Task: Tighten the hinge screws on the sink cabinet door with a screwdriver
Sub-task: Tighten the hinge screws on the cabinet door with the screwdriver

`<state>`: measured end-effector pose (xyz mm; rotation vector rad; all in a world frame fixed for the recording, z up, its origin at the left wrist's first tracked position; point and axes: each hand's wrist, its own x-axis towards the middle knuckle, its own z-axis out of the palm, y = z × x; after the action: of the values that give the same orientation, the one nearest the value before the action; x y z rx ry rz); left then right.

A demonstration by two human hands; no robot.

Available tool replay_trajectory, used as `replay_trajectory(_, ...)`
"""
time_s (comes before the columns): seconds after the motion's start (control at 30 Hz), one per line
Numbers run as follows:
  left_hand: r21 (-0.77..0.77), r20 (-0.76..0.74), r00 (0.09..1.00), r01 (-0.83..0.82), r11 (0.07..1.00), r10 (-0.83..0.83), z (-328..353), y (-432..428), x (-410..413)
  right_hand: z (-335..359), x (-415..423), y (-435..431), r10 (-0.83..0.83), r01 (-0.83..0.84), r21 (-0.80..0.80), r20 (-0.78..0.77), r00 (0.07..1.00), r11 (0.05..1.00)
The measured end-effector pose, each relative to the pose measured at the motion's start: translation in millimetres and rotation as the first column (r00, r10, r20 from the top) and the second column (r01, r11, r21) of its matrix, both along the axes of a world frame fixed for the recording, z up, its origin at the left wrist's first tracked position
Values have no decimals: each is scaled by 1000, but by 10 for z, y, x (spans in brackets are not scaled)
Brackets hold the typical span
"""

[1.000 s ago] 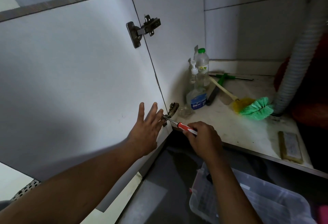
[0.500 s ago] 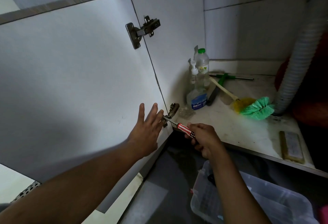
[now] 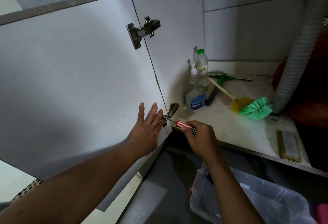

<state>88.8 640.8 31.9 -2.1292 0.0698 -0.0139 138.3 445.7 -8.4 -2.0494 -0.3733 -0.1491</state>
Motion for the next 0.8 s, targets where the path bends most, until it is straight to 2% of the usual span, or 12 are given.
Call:
replay_trajectory(0.07,0,2,1000,5,1000,-5,-3,-2,2,60,55,37,4,33,154,-235,972,988)
replay_trajectory(0.17,-1,3,1000,6,1000,-6,-6,2,4,146,141,27,84,148,323,-606,791,935)
replay_trajectory(0.23,-6,3,1000,6,1000,-6,-8,5,5,160,161,5,143,195,376,-705,695,906)
replay_trajectory(0.3,-10,3,1000,5,1000,-5,-23,9,8,99,137,6,155,193,386,-708,689,902)
replay_trajectory(0.43,-28,0,1000,1,1000,-1,-50,-4,-4,-103,16,29,89,152,369,-560,824,917)
replay_trajectory(0.53,-39,-1,1000,-1,999,1,-78,-19,3,-254,-25,-33,9,162,322,-471,882,933)
replay_trajectory(0.8,-40,4,1000,-22,999,22,-111,-33,25,-456,-113,-41,-53,157,263,-365,929,952)
